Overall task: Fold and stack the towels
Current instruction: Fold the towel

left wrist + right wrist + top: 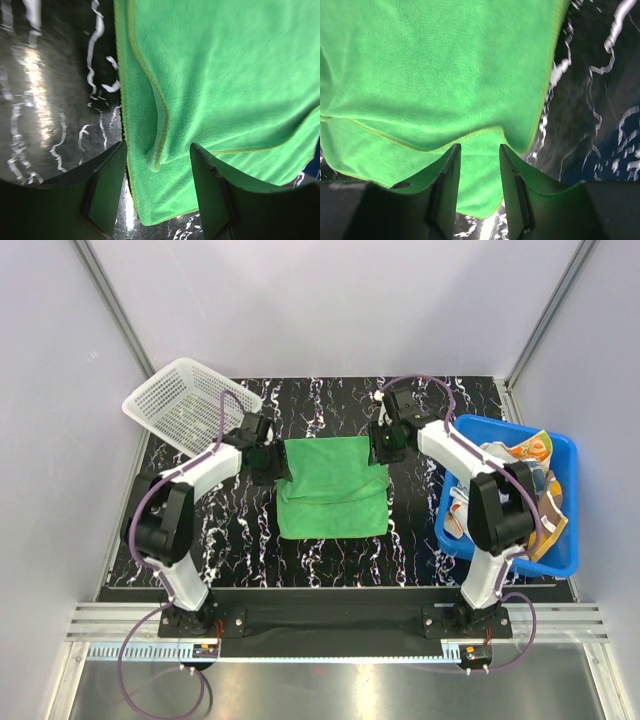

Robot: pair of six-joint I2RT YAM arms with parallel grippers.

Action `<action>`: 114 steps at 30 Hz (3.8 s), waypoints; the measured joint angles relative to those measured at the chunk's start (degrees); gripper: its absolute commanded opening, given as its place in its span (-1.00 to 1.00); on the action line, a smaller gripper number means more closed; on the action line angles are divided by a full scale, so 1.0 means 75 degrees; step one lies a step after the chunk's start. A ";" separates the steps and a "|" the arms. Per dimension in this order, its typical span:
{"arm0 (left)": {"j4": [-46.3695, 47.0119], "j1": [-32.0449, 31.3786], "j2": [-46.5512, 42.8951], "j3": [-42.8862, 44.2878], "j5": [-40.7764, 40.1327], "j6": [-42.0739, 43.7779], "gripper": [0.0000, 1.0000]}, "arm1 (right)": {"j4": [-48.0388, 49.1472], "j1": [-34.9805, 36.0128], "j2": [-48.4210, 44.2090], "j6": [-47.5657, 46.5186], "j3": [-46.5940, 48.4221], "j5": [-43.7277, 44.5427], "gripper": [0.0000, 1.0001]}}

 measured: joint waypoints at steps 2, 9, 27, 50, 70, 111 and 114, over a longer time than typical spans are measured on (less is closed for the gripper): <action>0.0012 -0.0023 0.0254 -0.0003 0.0219 0.0052 0.15 | -0.0149 -0.0099 0.0385 -0.0446 0.0335 -0.0323 -0.14; 0.0140 -0.0050 0.0402 -0.0003 0.0653 0.0154 0.09 | -0.0618 -0.0391 0.1489 -0.1358 0.1081 -0.0997 -0.08; 0.0009 -0.0326 0.0714 -0.0017 0.0542 0.0160 -0.02 | -0.0901 -0.0571 0.1865 -0.1821 0.1148 -0.1795 -0.24; -0.0364 -0.0507 0.0574 -0.0166 0.0090 0.0108 -0.11 | -0.0886 -0.0629 0.1865 -0.1725 0.0796 -0.2113 -0.59; -0.0501 -0.0548 0.0087 -0.0379 -0.0058 0.0140 -0.33 | -0.0880 -0.0635 0.1865 -0.1699 0.0705 -0.2107 -0.67; -0.1241 0.0050 -0.0714 -0.0012 0.0976 -0.0650 -1.00 | 0.0909 -0.0641 -0.1271 -0.1008 -0.1594 -0.1489 -1.00; -0.1271 0.0073 -0.0892 -0.0032 0.0994 -0.0793 -1.00 | 0.0953 -0.0641 -0.1559 -0.0938 -0.1594 -0.1501 -1.00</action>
